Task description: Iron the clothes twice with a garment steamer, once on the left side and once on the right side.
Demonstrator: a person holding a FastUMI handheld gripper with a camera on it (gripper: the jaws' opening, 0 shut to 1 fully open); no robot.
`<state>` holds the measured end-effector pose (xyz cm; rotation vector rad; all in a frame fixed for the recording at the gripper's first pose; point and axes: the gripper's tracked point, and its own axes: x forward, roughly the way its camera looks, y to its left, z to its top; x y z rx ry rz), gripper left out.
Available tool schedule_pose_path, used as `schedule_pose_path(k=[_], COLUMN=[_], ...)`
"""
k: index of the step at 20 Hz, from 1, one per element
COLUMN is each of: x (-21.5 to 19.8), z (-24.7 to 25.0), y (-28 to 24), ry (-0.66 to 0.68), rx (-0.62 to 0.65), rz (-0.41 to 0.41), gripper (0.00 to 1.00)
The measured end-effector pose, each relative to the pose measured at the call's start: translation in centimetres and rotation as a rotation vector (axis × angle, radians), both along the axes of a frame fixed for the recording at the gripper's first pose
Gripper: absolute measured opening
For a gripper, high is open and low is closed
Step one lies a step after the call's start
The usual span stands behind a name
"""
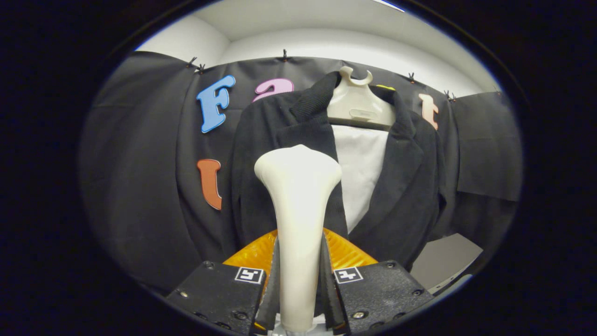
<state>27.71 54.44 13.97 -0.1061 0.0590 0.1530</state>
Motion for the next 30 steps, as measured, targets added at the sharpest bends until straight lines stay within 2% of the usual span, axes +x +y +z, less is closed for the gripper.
schedule_pose_path(k=[18,22,30], x=[-2.0,-2.0,-1.9], z=[-11.1,-14.7,-20.5], y=[-2.3,-2.4,-3.2], ry=[0.162,0.236,0.296], rx=[-0.013,-0.010,-0.046], rz=[-0.017,-0.020,-0.032], gripper=[0.41,0.41,0.41])
